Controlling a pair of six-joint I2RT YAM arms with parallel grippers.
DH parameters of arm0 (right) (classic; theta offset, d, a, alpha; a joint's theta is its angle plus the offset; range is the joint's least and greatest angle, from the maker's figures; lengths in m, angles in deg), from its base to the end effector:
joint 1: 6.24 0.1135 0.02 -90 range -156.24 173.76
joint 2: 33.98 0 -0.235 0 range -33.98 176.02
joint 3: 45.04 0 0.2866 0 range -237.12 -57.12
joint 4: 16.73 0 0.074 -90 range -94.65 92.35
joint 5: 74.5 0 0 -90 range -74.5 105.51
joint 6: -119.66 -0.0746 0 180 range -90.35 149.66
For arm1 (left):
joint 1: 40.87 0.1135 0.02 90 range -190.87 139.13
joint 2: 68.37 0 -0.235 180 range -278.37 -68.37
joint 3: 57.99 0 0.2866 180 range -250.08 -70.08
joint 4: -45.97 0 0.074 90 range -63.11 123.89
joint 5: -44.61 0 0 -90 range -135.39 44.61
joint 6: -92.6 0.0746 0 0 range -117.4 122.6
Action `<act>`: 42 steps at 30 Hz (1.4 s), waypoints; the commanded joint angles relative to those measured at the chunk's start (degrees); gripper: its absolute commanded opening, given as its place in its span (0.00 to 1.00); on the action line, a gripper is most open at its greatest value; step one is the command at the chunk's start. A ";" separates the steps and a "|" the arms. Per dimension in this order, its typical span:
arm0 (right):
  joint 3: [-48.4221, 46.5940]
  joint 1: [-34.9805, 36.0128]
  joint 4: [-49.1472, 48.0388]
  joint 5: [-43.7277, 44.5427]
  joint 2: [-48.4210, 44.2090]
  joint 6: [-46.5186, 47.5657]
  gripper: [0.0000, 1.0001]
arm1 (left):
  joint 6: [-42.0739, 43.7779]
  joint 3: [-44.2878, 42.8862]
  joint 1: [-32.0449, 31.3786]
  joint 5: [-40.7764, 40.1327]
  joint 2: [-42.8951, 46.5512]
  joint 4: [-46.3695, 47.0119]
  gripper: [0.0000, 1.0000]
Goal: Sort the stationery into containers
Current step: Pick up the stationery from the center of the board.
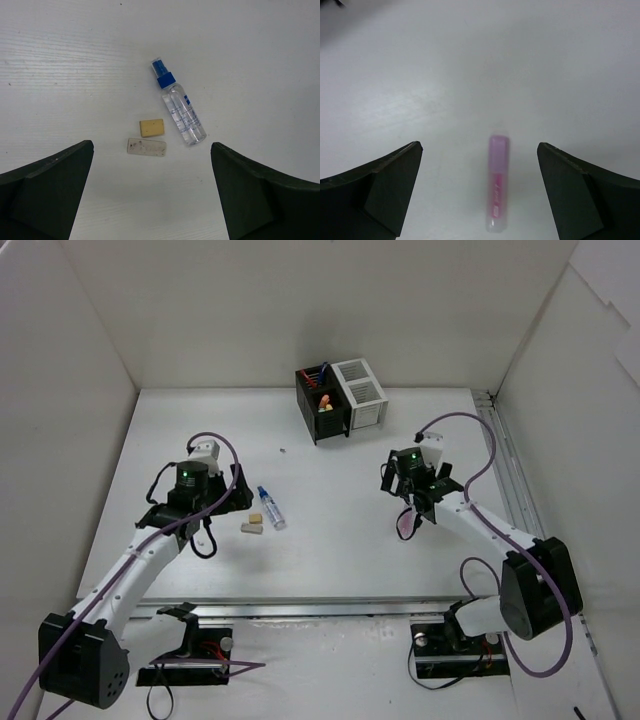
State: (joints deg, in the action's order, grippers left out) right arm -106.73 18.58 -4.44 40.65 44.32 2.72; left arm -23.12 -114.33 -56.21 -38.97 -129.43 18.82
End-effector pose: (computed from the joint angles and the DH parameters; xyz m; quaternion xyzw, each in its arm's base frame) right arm 0.3499 0.1269 0.1933 0.1262 0.8383 0.0478 0.5282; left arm 0.3042 -0.0921 0.2174 -0.0519 0.8716 -0.2159 0.4371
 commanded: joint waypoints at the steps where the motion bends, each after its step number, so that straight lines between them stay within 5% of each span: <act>1: 1.17 -2.84 7.26 -6.06 1.57 -6.55 0.98 | -1.71 -1.54 -0.22 -2.81 2.43 0.22 1.00; 7: 0.65 -6.45 7.44 -13.10 8.97 -5.49 0.92 | -3.11 -0.75 -0.22 -4.04 4.37 -1.36 1.00; 11: 0.12 -6.54 7.52 -14.78 11.61 -5.49 0.71 | -3.11 -1.36 -0.22 -5.53 4.98 -3.12 1.00; 14: 0.39 -6.80 7.44 -15.04 11.26 -5.84 0.65 | -3.03 -1.72 -0.22 -6.15 4.90 -3.74 1.00; 16: 0.47 -6.89 7.53 -15.30 11.26 -5.58 0.53 | -2.94 -1.72 -0.22 -6.15 4.90 -3.65 1.00; 17: 0.56 -6.98 7.44 -15.56 11.08 -5.41 0.38 | -3.02 -1.72 -0.22 -6.15 4.90 -3.74 1.00; 22: 0.04 -7.06 7.35 -16.70 11.17 -3.39 0.10 | -2.68 -1.28 -0.22 -9.05 5.07 -3.30 1.00; 30: -6.81 -1.45 4.11 -11.88 5.56 10.29 0.00 | -2.50 -0.66 -0.22 -8.88 5.07 -1.98 1.00; 37: -13.41 1.63 -26.32 -18.97 4.92 22.97 0.00 | -3.11 -1.80 -0.22 -7.21 2.26 -1.81 1.00; 42: -24.97 2.43 -39.47 -21.90 16.16 31.94 0.00 | -3.11 -3.21 -0.22 -7.12 0.68 -1.89 1.00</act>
State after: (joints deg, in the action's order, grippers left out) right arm -124.30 20.26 -28.53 21.13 55.34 26.63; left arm -25.54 -114.30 -56.25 -46.42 -128.36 14.52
